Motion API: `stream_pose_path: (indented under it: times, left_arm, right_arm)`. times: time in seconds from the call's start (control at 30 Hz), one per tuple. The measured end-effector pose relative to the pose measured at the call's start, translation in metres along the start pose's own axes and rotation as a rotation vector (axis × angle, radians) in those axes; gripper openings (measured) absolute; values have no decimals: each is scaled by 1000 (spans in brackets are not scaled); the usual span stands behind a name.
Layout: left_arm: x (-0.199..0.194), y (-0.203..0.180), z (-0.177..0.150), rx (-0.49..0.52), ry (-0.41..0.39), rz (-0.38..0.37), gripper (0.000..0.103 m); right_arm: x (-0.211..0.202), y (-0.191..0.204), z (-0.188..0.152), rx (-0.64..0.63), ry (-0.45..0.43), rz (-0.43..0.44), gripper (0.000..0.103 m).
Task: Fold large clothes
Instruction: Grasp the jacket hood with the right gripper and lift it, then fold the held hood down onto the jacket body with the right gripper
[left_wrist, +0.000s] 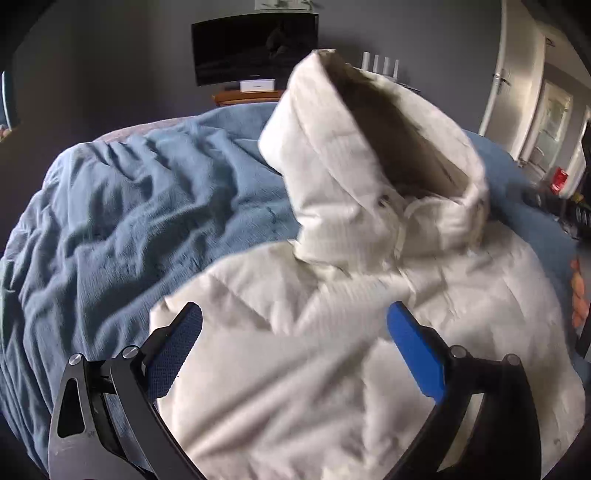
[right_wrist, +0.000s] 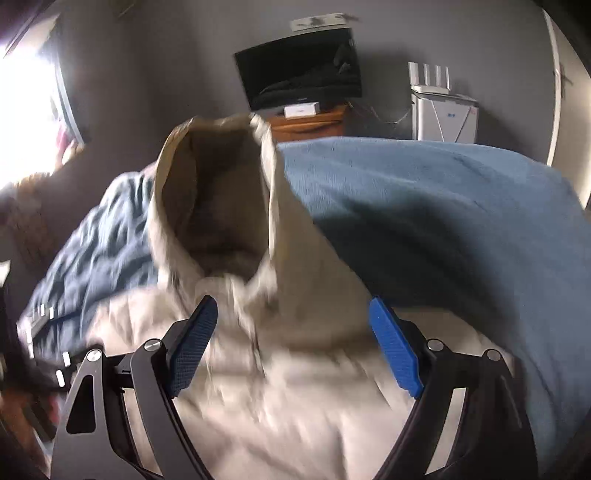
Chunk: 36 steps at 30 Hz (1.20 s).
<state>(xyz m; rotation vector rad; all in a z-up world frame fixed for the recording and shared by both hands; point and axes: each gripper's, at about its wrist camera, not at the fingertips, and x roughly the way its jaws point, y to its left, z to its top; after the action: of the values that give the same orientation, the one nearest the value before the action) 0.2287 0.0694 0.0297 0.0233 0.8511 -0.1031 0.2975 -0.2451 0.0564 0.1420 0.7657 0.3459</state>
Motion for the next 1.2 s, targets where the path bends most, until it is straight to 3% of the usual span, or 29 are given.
stream_pose_path:
  times: [0.1,0.13,0.17,0.2,0.27,0.37,0.53,0.67,0.8,0.83,0.87,0.9,0.93,1.0,1.07,1.13,1.2]
  left_arm:
    - [11,13,4,-64,32,-18,96]
    - [12,15,4,-80,37,-37,96]
    - [11,19,4,-102,33,-60,96]
    - [10,20,3,-108,28,-64,96]
    - [5,22,4,-113,10,-62,96]
    - [-3,23,6,-126,-19,-75,96]
    - [-23,22,15,-142,-105,-86,96]
    - [-41,15,25,-125,-172,-93,96]
    - [-69,3,26,-82,-224,-92,93]
    - [-74,0,23,-67,-232,-83,78]
    - [-81,-5,17,-36,-234,-78,46]
    - [-85,-11,11,-1,-216,-81,24]
    - [-88,-16,3,24,-188,-72,13]
    - [-98,-21,-12,52,-172,-78,12]
    - [-107,-25,-32,76,-131,-94,12]
    - [-111,-29,-55,108,-85,-111,13]
    - [-106,-29,-85,137,-43,-116,13]
  right_arm:
    - [25,3,22,22,4,-62,78]
    - [33,1,25,41,5,-72,62]
    - [40,-1,26,60,16,-62,35]
    - [48,-3,24,79,45,-58,28]
    - [42,-1,16,58,22,-48,14]
    - [15,3,-5,-12,-54,-4,10]
    - [-29,6,-71,-144,-149,59,8]
    - [-50,-2,-119,-164,-135,85,7]
    - [-54,-8,-144,-135,-74,87,7]
    - [-59,-7,-150,-143,-74,80,7]
    - [-62,-5,-150,-154,-77,70,7]
    - [-64,-2,-149,-165,-79,63,7]
    - [-68,3,-149,-176,-74,61,9]
    - [-78,10,-149,-199,-65,36,14]
    - [-85,10,-149,-202,-51,64,36]
    - [-101,12,-154,-208,-49,150,55]
    - [-115,22,-163,-248,-50,183,60]
